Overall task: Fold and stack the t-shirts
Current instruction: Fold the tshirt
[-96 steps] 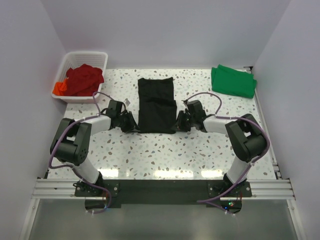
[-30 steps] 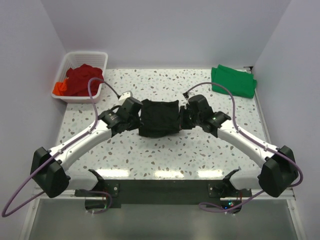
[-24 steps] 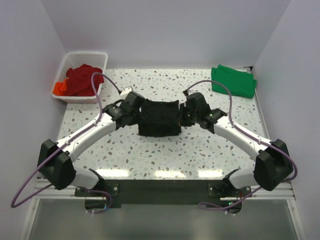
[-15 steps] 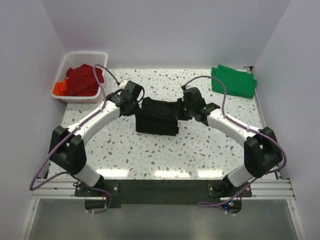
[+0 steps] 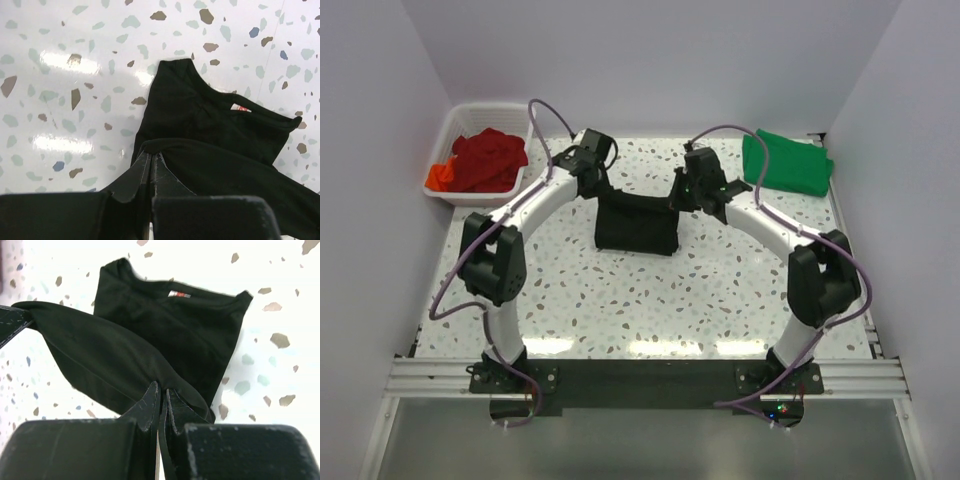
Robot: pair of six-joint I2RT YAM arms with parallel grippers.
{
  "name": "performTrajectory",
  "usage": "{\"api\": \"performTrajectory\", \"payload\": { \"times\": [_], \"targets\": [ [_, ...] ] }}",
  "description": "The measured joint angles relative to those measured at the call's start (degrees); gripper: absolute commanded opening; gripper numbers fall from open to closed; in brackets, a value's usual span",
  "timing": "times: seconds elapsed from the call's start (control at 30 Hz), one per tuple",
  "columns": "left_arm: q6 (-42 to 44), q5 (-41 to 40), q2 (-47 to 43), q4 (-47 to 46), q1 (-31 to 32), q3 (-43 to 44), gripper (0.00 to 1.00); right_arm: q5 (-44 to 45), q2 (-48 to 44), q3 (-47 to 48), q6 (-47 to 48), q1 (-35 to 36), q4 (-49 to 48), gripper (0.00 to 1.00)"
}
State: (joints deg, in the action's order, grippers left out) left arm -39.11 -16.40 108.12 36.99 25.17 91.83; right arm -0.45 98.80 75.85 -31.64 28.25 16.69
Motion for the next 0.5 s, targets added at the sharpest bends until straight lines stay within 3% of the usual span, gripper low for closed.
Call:
{"api": "performTrajectory", "payload": {
  "times": [0.4, 0.43, 0.47, 0.5],
  "targets": [
    [3.82, 3.48, 15.74, 0.0, -1.77, 15.32, 0.0, 2.34, 12.07, 8.96, 0.39, -2.01, 0.22, 0.0],
    [4.22, 4.04, 16.68, -0.04, -1.95, 15.82, 0.04, 2.6, 13.0, 9.75, 0.37, -2.05, 0.42, 0.0],
    [4.5, 4.48, 17.38, -0.24, -2.14, 16.02, 0.17, 2.86, 13.7, 10.47, 0.35, -2.08, 0.63, 0.09],
    [4.96, 4.92, 17.86, -0.31, -2.29, 16.22, 0.25, 3.08, 14.21, 10.99, 0.31, -2.08, 0.74, 0.11]
  ]
}}
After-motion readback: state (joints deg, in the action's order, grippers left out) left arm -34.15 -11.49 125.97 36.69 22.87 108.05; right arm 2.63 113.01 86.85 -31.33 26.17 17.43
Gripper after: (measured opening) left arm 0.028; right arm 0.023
